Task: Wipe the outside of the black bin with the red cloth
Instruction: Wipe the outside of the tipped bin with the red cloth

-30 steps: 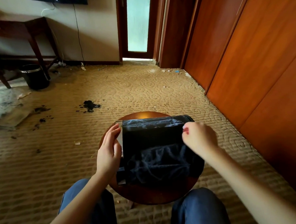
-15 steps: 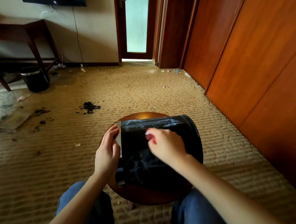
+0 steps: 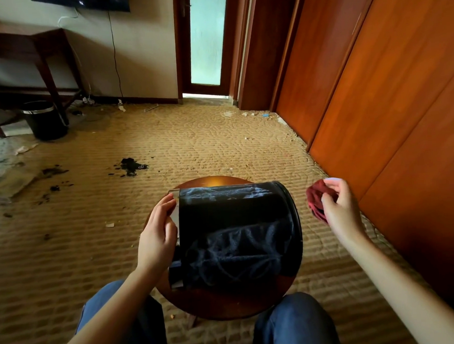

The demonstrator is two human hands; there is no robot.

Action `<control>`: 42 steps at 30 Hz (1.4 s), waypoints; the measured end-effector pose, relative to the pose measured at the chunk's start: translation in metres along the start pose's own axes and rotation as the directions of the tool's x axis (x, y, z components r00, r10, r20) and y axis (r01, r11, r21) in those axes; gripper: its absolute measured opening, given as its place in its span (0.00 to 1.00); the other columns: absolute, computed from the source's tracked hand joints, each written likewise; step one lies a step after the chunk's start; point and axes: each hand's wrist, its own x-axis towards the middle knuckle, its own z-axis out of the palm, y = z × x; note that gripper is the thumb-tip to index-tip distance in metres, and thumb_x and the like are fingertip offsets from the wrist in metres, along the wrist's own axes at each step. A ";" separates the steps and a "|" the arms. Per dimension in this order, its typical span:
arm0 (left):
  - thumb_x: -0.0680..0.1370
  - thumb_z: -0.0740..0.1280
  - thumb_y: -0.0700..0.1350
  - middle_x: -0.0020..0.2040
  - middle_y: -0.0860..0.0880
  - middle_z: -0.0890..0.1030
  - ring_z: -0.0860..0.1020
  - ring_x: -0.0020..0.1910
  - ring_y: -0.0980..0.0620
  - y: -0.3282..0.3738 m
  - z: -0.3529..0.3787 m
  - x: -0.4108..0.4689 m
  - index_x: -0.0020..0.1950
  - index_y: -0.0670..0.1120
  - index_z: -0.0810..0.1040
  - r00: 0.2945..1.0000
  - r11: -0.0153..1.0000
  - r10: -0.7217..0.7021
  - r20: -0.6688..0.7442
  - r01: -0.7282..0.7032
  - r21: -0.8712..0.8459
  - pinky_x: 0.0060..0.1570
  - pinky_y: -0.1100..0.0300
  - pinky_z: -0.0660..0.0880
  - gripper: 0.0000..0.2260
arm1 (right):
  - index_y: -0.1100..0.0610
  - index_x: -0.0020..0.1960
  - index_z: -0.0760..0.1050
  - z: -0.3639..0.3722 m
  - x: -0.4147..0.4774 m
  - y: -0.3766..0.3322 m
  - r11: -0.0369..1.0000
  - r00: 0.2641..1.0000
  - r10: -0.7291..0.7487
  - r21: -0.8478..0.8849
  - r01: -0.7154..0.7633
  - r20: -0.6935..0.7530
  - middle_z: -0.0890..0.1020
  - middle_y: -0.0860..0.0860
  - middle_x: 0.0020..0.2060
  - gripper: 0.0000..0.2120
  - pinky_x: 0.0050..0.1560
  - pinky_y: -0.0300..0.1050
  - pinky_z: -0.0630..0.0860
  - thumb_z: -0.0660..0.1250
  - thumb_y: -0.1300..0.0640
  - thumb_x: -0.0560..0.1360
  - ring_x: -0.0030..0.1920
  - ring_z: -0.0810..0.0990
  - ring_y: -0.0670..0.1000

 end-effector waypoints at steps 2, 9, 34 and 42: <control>0.75 0.53 0.46 0.71 0.55 0.70 0.69 0.68 0.60 0.000 0.000 -0.002 0.67 0.48 0.72 1.000 1.000 0.003 -0.003 -0.003 0.004 0.64 0.57 0.70 0.22 | 0.60 0.63 0.68 0.001 0.001 0.001 0.999 1.000 -0.012 -0.042 0.012 0.009 0.72 0.57 0.60 0.16 0.56 0.44 0.70 0.62 0.66 0.76 0.59 0.72 0.55; 0.75 0.53 0.46 0.71 0.56 0.70 0.70 0.68 0.60 -0.002 -0.001 -0.003 0.67 0.49 0.71 1.000 1.000 0.005 0.006 -0.005 0.012 0.64 0.56 0.71 0.21 | 0.58 0.64 0.68 -0.001 0.009 -0.013 0.955 0.987 -0.160 -0.252 0.155 0.002 0.77 0.58 0.58 0.20 0.51 0.50 0.76 0.67 0.66 0.74 0.57 0.77 0.59; 0.78 0.55 0.43 0.62 0.52 0.76 0.75 0.59 0.54 0.016 -0.002 0.010 0.61 0.45 0.75 0.999 0.993 -0.021 -0.042 0.026 0.116 0.56 0.58 0.73 0.14 | 0.60 0.53 0.79 0.045 0.002 -0.003 0.722 0.870 -0.406 -0.485 0.493 0.280 0.79 0.55 0.50 0.09 0.49 0.50 0.72 0.70 0.58 0.74 0.50 0.75 0.60; 0.80 0.55 0.39 0.69 0.51 0.73 0.72 0.66 0.51 0.022 0.002 0.029 0.67 0.46 0.73 0.987 0.976 -0.160 0.019 0.155 0.150 0.63 0.57 0.68 0.16 | 0.62 0.57 0.79 0.042 -0.005 0.011 0.744 0.863 -0.422 -0.437 0.505 0.278 0.77 0.59 0.54 0.15 0.49 0.53 0.78 0.72 0.64 0.70 0.48 0.78 0.62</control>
